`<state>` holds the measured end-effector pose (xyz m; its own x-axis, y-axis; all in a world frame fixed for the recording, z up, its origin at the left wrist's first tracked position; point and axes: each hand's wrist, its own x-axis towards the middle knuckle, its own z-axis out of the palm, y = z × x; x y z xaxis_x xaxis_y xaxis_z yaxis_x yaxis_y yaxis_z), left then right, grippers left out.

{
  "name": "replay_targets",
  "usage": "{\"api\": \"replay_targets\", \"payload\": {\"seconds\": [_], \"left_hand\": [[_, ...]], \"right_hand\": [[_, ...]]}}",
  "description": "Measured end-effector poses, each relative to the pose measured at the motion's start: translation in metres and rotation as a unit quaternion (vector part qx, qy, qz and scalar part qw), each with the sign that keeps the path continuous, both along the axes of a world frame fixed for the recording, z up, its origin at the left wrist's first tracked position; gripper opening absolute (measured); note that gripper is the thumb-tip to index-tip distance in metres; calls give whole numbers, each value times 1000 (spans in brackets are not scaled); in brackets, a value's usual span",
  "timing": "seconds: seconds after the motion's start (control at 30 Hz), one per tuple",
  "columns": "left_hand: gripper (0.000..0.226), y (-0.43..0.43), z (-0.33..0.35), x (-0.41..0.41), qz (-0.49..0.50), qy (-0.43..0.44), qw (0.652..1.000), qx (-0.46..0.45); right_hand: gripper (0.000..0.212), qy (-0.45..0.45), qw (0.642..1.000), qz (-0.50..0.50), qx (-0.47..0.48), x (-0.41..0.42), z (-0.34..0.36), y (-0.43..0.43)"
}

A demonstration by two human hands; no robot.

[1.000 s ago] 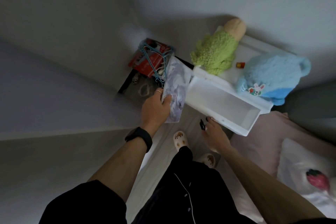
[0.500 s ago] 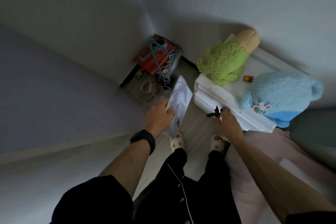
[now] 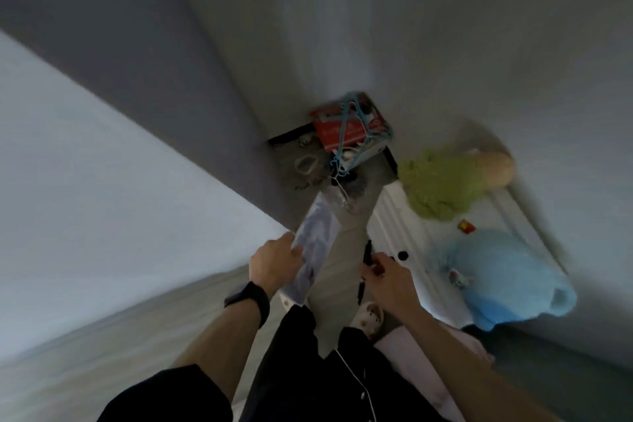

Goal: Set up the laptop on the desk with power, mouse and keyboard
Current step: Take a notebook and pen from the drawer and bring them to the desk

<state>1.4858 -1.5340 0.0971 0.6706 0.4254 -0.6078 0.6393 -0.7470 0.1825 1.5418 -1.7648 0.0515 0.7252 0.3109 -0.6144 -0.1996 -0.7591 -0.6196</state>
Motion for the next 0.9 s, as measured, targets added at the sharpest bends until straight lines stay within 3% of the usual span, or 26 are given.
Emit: {"api": "replay_targets", "payload": {"seconds": [0.23, 0.43, 0.53, 0.7, 0.83, 0.9], "left_hand": [[27, 62, 22, -101, 171, -35, 985, -6], [35, 131, 31, -244, 340, -57, 938, -14], [37, 157, 31, -327, 456, -84, 886, -20], [26, 207, 44, -470, 623, -152, 767, -15], [32, 245, 67, -561, 732, -220, 645, 3], [35, 264, 76, -604, 774, -282, 566, 3]], "right_hand": [[20, -18, 989, 146, 36, -25, 36, 83], [19, -40, 958, 281, 49, -93, 68, 196], [20, -86, 935, 339, 57, -136, 71, 255], [19, -82, 901, 410, 113, -244, 91, 375], [20, -66, 878, 449, 152, -332, 111, 457], [20, -68, 856, 482, 174, -375, 126, 497]]}}
